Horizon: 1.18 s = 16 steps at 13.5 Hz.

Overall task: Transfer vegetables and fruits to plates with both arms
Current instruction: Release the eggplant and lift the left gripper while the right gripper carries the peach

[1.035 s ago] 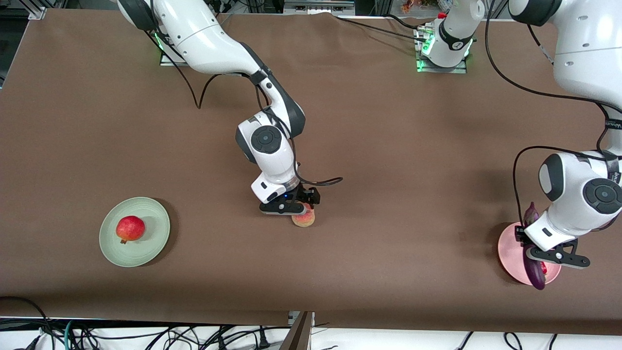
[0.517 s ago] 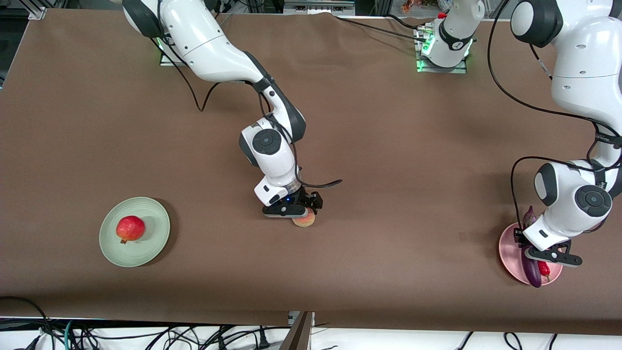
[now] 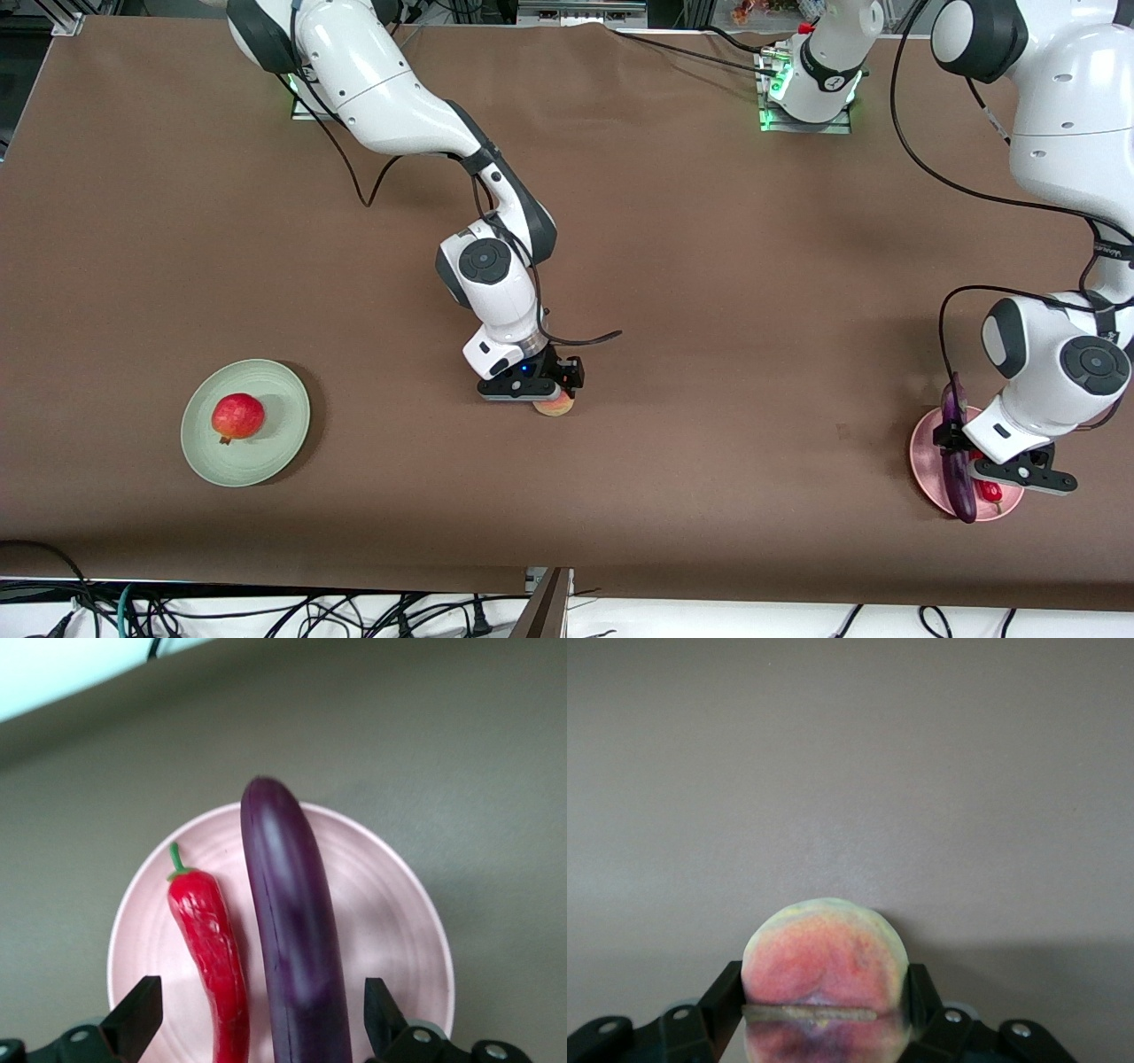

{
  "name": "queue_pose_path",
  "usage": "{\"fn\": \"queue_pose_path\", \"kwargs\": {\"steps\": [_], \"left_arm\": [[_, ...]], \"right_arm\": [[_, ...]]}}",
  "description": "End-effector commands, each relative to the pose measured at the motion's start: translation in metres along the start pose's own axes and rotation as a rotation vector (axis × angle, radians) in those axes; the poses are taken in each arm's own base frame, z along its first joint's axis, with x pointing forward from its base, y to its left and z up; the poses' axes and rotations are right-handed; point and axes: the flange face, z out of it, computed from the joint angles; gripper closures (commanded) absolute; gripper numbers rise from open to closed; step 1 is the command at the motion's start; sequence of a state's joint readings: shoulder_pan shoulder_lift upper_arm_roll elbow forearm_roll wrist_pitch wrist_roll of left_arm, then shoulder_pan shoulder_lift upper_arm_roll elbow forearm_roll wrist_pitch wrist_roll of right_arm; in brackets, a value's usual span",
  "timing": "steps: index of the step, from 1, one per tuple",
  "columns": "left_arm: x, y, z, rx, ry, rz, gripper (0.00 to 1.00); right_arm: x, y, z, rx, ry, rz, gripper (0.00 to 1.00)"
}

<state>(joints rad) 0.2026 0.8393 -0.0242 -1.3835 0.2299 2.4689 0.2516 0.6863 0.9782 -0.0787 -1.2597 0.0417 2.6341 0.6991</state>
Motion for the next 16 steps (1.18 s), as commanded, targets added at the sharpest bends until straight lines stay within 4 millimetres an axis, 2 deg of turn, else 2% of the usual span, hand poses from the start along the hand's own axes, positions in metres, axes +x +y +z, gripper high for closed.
{"fn": "queue_pose_path", "kwargs": {"steps": [1, 2, 3, 5, 6, 9, 12, 13, 15, 16], "left_arm": [[0.011, 0.005, -0.059, -0.062, -0.035, -0.039, 0.00], [0.011, 0.005, -0.081, -0.095, -0.062, -0.063, 0.00], [0.014, 0.012, -0.107, -0.128, -0.082, -0.069, 0.00], [0.018, 0.026, -0.153, -0.156, -0.110, -0.063, 0.00], [0.022, 0.042, -0.177, -0.176, -0.122, -0.076, 0.00], [0.021, 0.093, -0.243, -0.203, -0.213, -0.120, 0.00], [0.007, 0.135, -0.310, -0.210, -0.295, -0.087, 0.00], [0.002, 0.147, -0.323, -0.207, -0.324, -0.107, 0.00], [-0.003, 0.145, -0.338, -0.206, -0.333, -0.138, 0.00], [-0.006, 0.149, -0.361, -0.190, -0.299, -0.135, 0.00]], "right_arm": [[0.022, 0.010, -0.013, -0.055, -0.005, -0.040, 0.75], [0.029, 0.017, -0.022, -0.112, -0.060, -0.073, 0.75], [0.050, 0.037, -0.040, -0.162, -0.110, -0.108, 0.75], [0.087, 0.093, -0.061, -0.201, -0.186, -0.161, 0.75], [0.099, 0.125, -0.073, -0.230, -0.236, -0.190, 0.75], [0.137, 0.245, -0.083, -0.282, -0.307, -0.253, 0.75], [0.162, 0.355, -0.097, -0.279, -0.372, -0.293, 0.75], [0.166, 0.382, -0.100, -0.266, -0.379, -0.293, 0.75], [0.164, 0.393, -0.099, -0.261, -0.391, -0.296, 0.75], [0.162, 0.394, -0.098, -0.260, -0.396, -0.297, 0.75]]}}
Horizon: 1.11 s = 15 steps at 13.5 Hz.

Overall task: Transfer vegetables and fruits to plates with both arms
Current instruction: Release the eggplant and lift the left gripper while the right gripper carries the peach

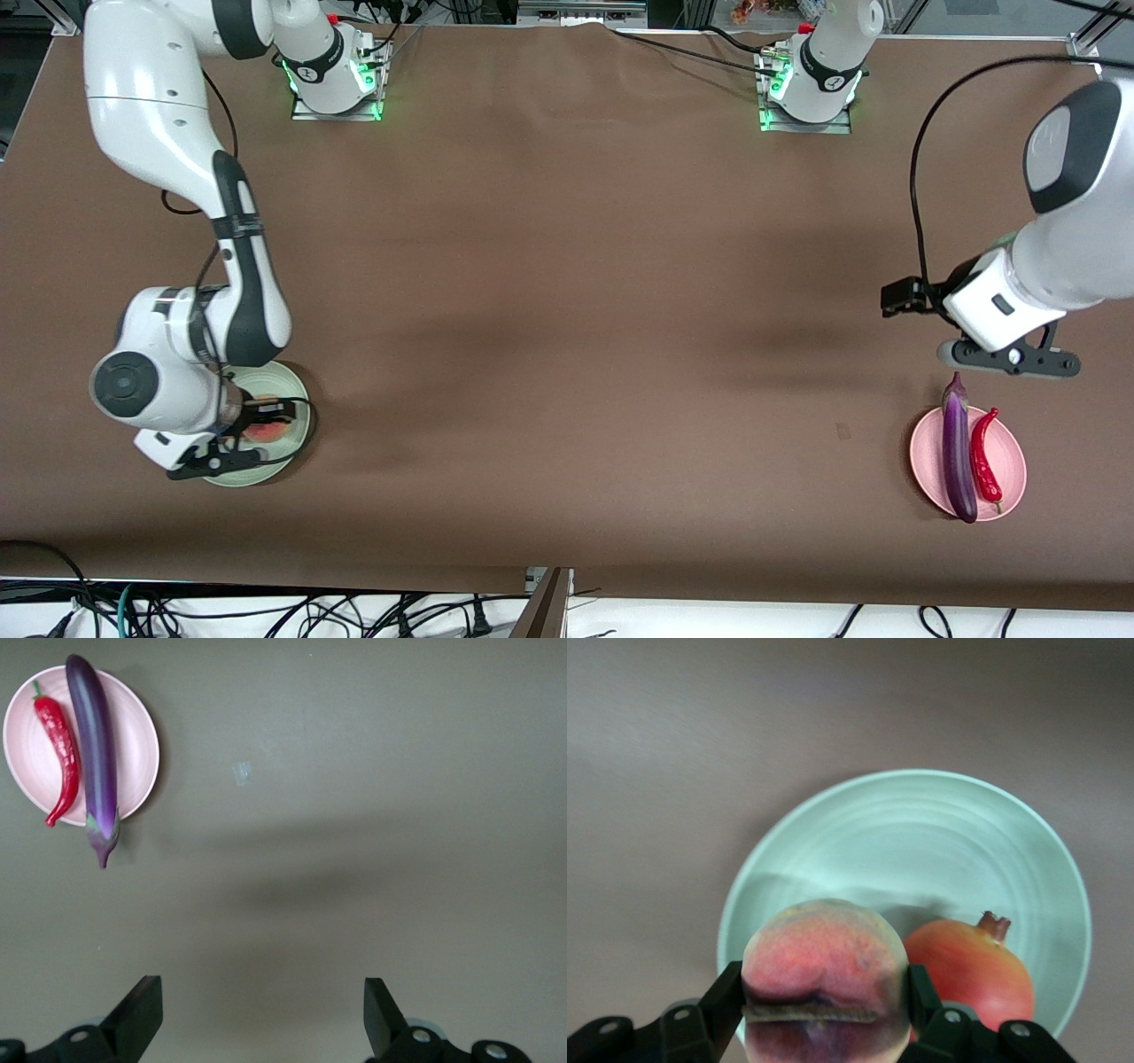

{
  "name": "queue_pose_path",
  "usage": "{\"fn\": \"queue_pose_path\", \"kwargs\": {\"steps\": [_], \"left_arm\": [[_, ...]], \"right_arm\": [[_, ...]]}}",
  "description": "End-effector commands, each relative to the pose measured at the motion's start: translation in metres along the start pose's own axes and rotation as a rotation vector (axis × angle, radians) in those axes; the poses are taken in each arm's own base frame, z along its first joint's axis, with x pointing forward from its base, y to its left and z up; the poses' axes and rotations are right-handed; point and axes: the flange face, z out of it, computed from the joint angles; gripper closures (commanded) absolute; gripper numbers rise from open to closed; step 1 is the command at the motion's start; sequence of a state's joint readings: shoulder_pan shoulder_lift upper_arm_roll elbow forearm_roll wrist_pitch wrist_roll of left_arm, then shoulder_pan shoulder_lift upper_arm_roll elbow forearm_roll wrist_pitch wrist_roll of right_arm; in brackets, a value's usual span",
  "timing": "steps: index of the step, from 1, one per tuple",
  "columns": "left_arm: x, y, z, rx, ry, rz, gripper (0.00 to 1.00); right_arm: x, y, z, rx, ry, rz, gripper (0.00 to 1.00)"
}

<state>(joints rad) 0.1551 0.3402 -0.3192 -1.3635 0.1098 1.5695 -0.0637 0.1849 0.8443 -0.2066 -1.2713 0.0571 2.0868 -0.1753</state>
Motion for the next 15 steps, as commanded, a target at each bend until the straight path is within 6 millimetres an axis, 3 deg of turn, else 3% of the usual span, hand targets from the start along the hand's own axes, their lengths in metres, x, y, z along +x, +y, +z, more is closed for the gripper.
{"fn": "queue_pose_path", "kwargs": {"steps": [1, 2, 3, 4, 5, 6, 7, 9, 11, 15], "left_arm": [[-0.023, -0.008, -0.030, 0.010, 0.046, -0.055, 0.00], [-0.030, -0.019, -0.041, -0.026, 0.073, -0.093, 0.00], [-0.038, -0.030, -0.039, -0.071, 0.074, -0.130, 0.00], [-0.053, -0.034, -0.044, -0.088, 0.077, -0.146, 0.00], [-0.072, -0.027, -0.043, -0.085, 0.065, -0.136, 0.00], [-0.092, -0.020, -0.044, -0.081, 0.061, -0.124, 0.00], [-0.102, -0.020, -0.045, -0.059, 0.069, -0.119, 0.00], [-0.102, -0.012, -0.048, 0.004, 0.080, -0.095, 0.00], [-0.097, -0.020, -0.042, -0.004, 0.068, -0.097, 0.00], [-0.093, -0.024, -0.042, 0.005, 0.064, -0.103, 0.00]], "right_arm": [[-0.008, -0.015, -0.004, 0.027, -0.022, -0.020, 0.75], [-0.010, -0.015, 0.001, 0.029, -0.028, -0.018, 0.75], [-0.010, -0.013, 0.004, 0.028, -0.030, -0.014, 0.72], [-0.011, -0.008, 0.005, 0.027, -0.029, -0.005, 0.57], [-0.011, -0.006, 0.005, 0.029, -0.026, -0.001, 0.35], [-0.010, -0.003, 0.006, 0.029, -0.025, 0.002, 0.00], [-0.010, 0.000, 0.004, 0.028, -0.023, -0.002, 0.00], [-0.006, 0.000, -0.010, 0.022, -0.008, -0.008, 0.00], [-0.007, 0.005, -0.051, 0.027, 0.008, -0.002, 0.00], [-0.028, 0.012, -0.128, 0.052, -0.036, 0.006, 0.00]]}}
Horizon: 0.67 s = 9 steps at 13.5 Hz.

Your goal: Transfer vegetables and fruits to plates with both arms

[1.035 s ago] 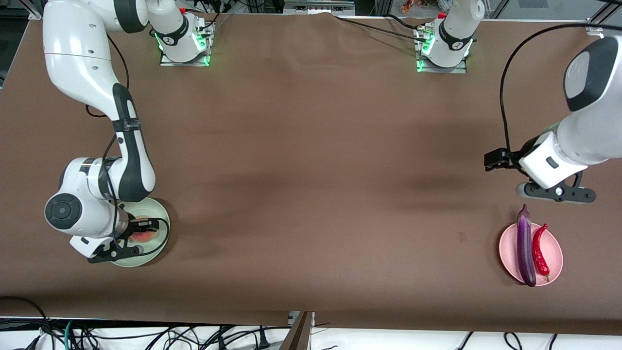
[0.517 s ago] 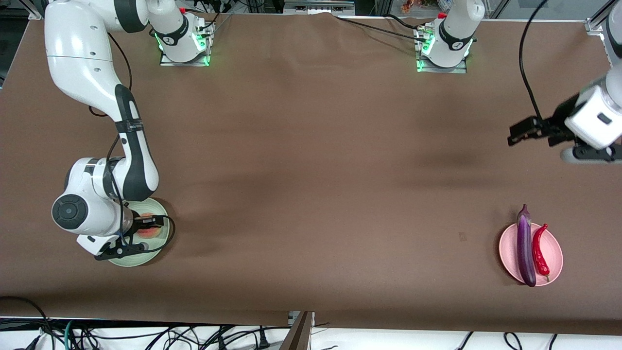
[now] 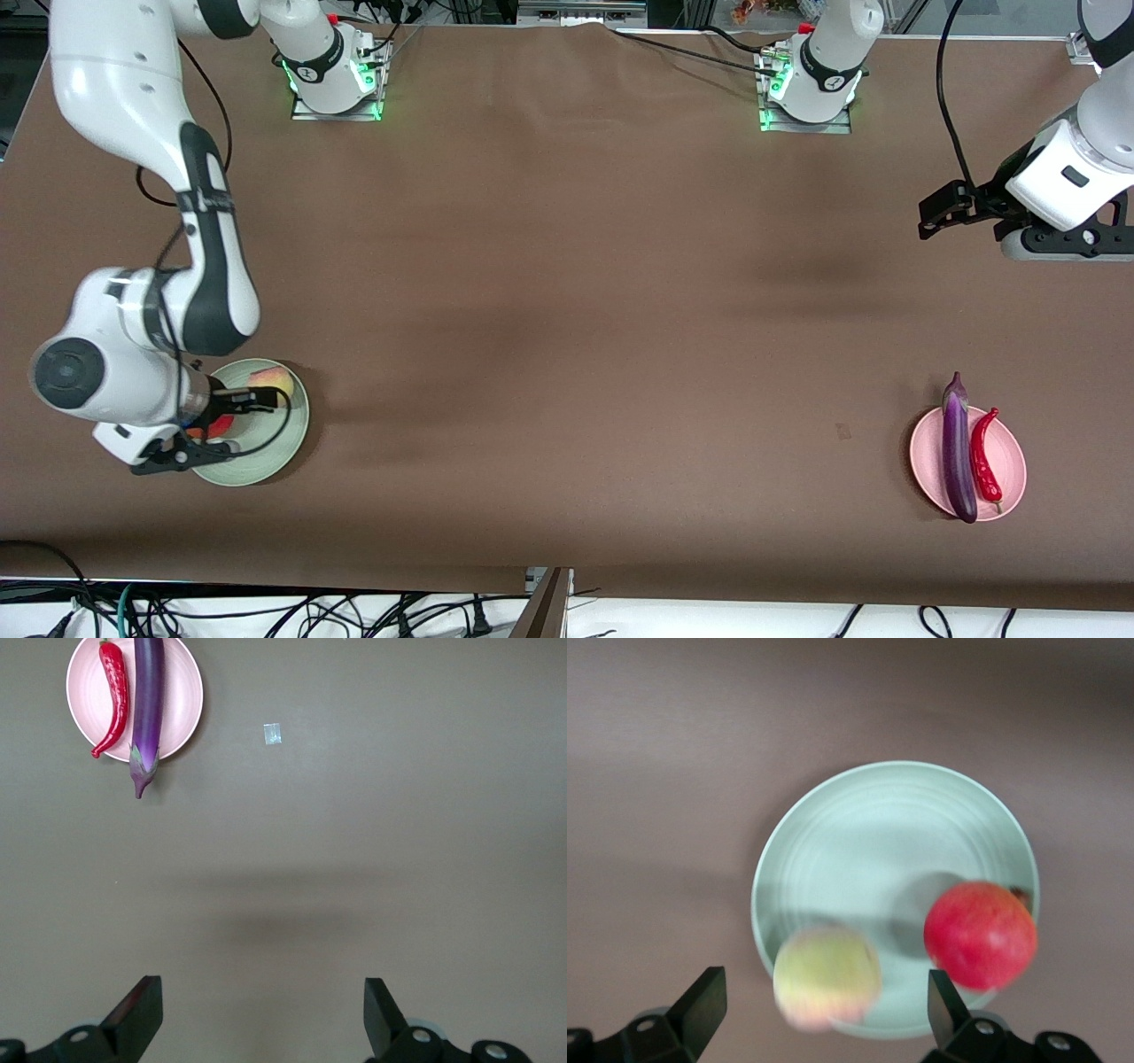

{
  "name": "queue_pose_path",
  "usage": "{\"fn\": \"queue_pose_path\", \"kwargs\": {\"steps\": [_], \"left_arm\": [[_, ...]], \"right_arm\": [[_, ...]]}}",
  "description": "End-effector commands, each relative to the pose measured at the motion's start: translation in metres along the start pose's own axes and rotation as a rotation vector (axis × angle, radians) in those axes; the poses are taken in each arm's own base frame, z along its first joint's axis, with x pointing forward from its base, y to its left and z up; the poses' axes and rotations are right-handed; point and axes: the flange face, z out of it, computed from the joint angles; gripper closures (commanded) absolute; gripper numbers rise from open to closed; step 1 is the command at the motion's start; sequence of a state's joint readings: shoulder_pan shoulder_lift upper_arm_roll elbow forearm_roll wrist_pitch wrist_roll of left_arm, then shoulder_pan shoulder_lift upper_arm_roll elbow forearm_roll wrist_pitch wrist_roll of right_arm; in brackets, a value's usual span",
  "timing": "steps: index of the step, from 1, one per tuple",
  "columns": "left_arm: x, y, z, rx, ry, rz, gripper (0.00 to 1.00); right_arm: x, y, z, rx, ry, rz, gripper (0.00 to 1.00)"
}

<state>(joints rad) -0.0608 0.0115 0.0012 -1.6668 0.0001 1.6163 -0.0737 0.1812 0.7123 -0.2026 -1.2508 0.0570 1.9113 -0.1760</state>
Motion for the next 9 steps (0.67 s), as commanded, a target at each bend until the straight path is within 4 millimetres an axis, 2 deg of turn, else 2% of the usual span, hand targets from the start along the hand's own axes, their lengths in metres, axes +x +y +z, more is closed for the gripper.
{"fn": "queue_pose_path", "kwargs": {"steps": [1, 4, 5, 6, 8, 9], "left_arm": [[0.001, -0.002, -0.001, 0.021, 0.010, 0.006, 0.00], [0.001, -0.004, -0.001, 0.021, 0.008, 0.003, 0.00], [0.001, -0.004, -0.001, 0.021, 0.008, 0.004, 0.00], [0.001, -0.007, -0.002, 0.022, 0.010, 0.000, 0.00], [0.000, -0.017, -0.001, 0.020, 0.002, -0.014, 0.00], [0.000, -0.017, -0.001, 0.020, 0.003, -0.014, 0.00]], "right_arm": [[-0.024, 0.005, -0.061, 0.031, -0.019, 0.000, 0.00], [-0.059, 0.003, -0.135, 0.062, -0.047, 0.011, 0.00], [-0.069, 0.006, -0.149, 0.067, -0.061, 0.030, 0.00], [-0.083, 0.018, -0.169, 0.068, -0.052, 0.050, 0.00], [-0.109, 0.014, -0.200, 0.087, -0.067, 0.041, 0.00], [-0.119, 0.012, -0.206, 0.092, -0.072, 0.035, 0.00]]}}
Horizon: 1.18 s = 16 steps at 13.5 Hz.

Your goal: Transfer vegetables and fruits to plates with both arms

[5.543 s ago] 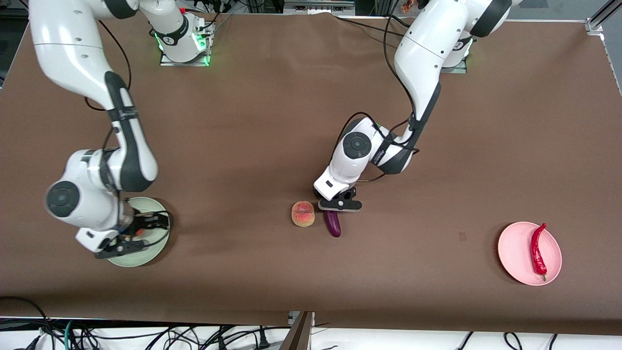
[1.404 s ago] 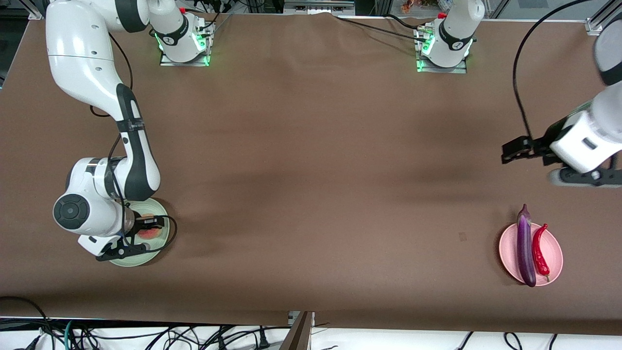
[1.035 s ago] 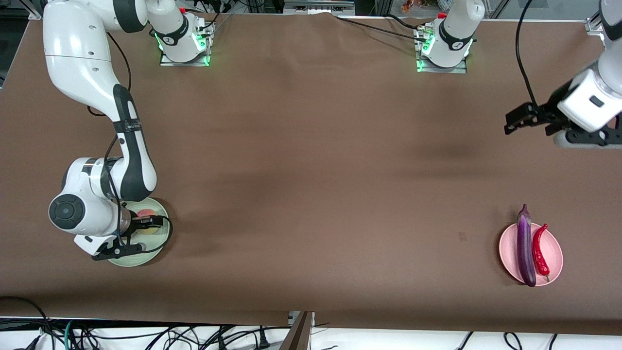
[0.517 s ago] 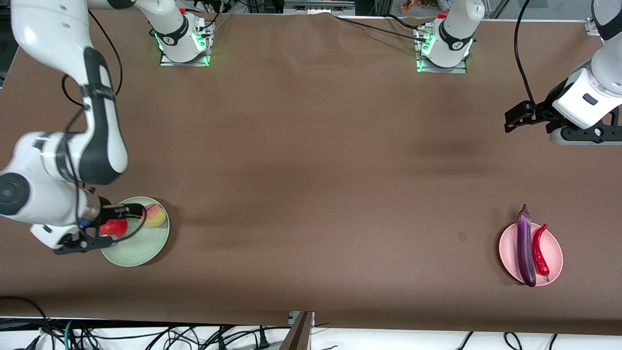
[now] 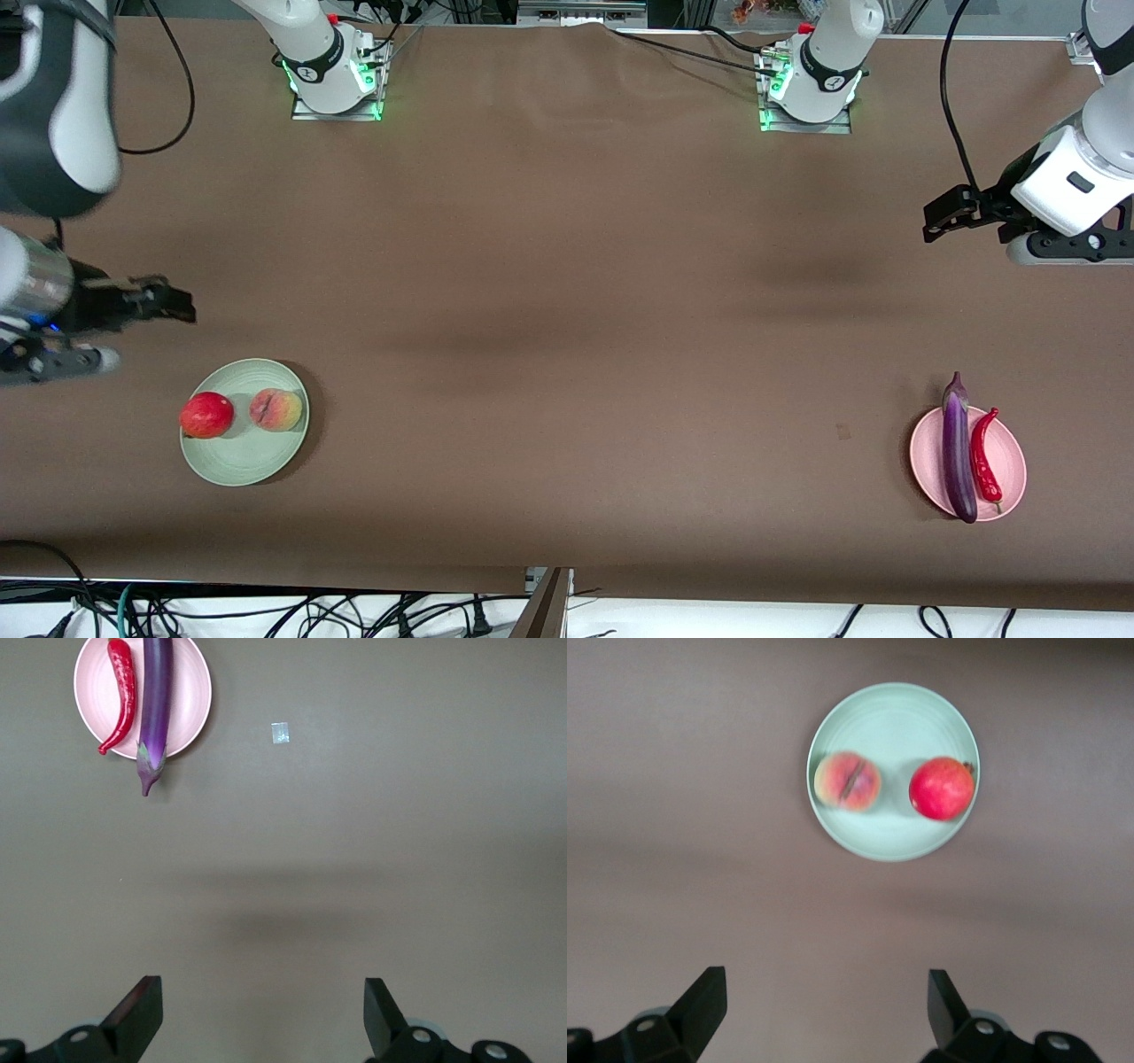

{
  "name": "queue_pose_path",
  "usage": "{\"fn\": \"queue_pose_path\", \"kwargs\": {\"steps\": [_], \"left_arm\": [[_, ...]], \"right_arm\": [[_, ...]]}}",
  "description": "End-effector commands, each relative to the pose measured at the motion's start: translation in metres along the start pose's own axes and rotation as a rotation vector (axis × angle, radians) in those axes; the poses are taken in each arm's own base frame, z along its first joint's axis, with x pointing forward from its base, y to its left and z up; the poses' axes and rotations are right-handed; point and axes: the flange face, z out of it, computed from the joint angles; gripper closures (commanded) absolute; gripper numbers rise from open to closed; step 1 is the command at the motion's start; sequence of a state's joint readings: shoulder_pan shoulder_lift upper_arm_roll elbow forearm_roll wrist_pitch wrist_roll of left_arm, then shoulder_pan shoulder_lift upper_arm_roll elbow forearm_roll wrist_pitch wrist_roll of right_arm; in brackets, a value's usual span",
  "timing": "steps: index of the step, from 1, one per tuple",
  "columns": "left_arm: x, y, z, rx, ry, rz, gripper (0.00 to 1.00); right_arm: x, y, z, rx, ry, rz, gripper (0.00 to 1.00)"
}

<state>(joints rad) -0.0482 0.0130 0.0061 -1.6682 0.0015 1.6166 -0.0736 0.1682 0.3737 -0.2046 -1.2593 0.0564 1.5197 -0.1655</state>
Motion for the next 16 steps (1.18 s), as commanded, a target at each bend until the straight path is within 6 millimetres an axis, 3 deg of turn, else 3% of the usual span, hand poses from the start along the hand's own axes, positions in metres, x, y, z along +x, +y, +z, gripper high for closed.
{"fn": "queue_pose_path", "kwargs": {"steps": [1, 2, 5, 6, 7, 8, 9, 16], "left_arm": [[0.000, -0.007, -0.003, 0.019, 0.008, 0.003, 0.00], [-0.001, -0.005, -0.003, 0.021, 0.008, 0.008, 0.00], [-0.001, -0.003, -0.005, 0.021, 0.009, 0.012, 0.00], [-0.001, -0.002, -0.004, 0.021, 0.008, 0.014, 0.00], [-0.001, -0.002, -0.005, 0.021, 0.009, 0.014, 0.00], [-0.001, -0.003, -0.005, 0.021, 0.009, 0.012, 0.00], [-0.001, -0.003, -0.004, 0.021, 0.008, 0.012, 0.00], [-0.001, -0.003, -0.005, 0.019, 0.009, 0.011, 0.00]], "right_arm": [[-0.039, 0.006, -0.012, 0.029, -0.023, 0.001, 0.00], [-0.052, 0.002, -0.016, 0.038, -0.029, -0.001, 0.00], [-0.078, 0.024, -0.048, -0.019, 0.010, 0.028, 0.00], [-0.087, 0.024, -0.057, -0.016, 0.015, 0.026, 0.00], [-0.090, 0.012, -0.052, -0.011, -0.003, -0.011, 0.00], [-0.089, -0.008, -0.053, -0.026, -0.008, -0.049, 0.00], [-0.090, -0.013, -0.053, -0.039, -0.020, -0.055, 0.00], [-0.085, -0.009, -0.053, -0.042, -0.022, 0.005, 0.00]]}}
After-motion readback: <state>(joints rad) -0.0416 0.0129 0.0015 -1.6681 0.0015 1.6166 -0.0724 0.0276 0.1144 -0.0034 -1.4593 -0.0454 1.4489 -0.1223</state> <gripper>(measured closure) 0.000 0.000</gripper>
